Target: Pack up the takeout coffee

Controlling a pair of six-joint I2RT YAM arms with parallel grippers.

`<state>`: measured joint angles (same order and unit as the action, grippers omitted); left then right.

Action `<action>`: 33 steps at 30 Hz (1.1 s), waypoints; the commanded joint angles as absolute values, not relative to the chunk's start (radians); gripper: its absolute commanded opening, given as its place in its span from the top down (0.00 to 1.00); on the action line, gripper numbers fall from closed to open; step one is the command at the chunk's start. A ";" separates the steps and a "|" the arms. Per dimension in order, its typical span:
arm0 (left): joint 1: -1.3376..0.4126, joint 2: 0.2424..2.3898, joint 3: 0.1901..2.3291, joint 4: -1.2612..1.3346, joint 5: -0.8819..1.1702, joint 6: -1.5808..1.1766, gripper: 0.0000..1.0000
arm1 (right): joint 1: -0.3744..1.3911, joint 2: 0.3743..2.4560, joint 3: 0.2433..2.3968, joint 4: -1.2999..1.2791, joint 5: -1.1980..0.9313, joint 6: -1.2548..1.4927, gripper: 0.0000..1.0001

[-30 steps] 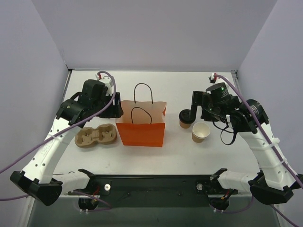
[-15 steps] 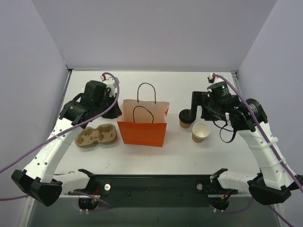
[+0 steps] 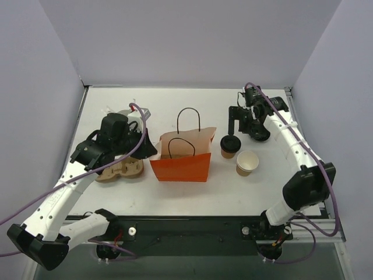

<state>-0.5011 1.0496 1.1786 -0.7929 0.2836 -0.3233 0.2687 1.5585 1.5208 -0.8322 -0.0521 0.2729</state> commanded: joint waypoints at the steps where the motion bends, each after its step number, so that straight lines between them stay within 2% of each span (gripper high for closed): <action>1: -0.503 0.991 1.166 -0.776 0.322 -0.353 1.00 | 0.252 1.627 1.528 -0.785 -0.083 0.181 0.07; 7: -0.502 0.983 1.172 -0.822 0.281 -0.341 1.00 | 0.265 1.703 1.571 -0.788 -0.068 0.253 0.08; 9: -0.502 0.994 1.195 -0.830 0.261 -0.344 0.95 | 0.271 1.713 1.556 -0.785 -0.049 0.275 0.08; 10: -0.502 1.000 1.206 -0.837 0.256 -0.345 0.86 | 0.273 1.716 1.549 -0.782 -0.049 0.276 0.08; 12: -0.502 1.008 1.232 -0.842 0.244 -0.342 0.76 | 0.281 1.729 1.546 -0.781 -0.040 0.273 0.08; 17: -0.500 1.020 1.284 -0.874 0.207 -0.345 0.62 | 0.298 1.740 1.551 -0.775 -0.049 0.276 0.10; 27: -0.500 0.979 1.324 -0.914 0.127 -0.364 0.44 | 0.336 1.766 1.514 -0.765 -0.003 0.313 0.11; 33: -0.500 0.969 1.341 -0.942 0.101 -0.357 0.42 | 0.342 1.773 1.491 -0.765 0.067 0.321 0.13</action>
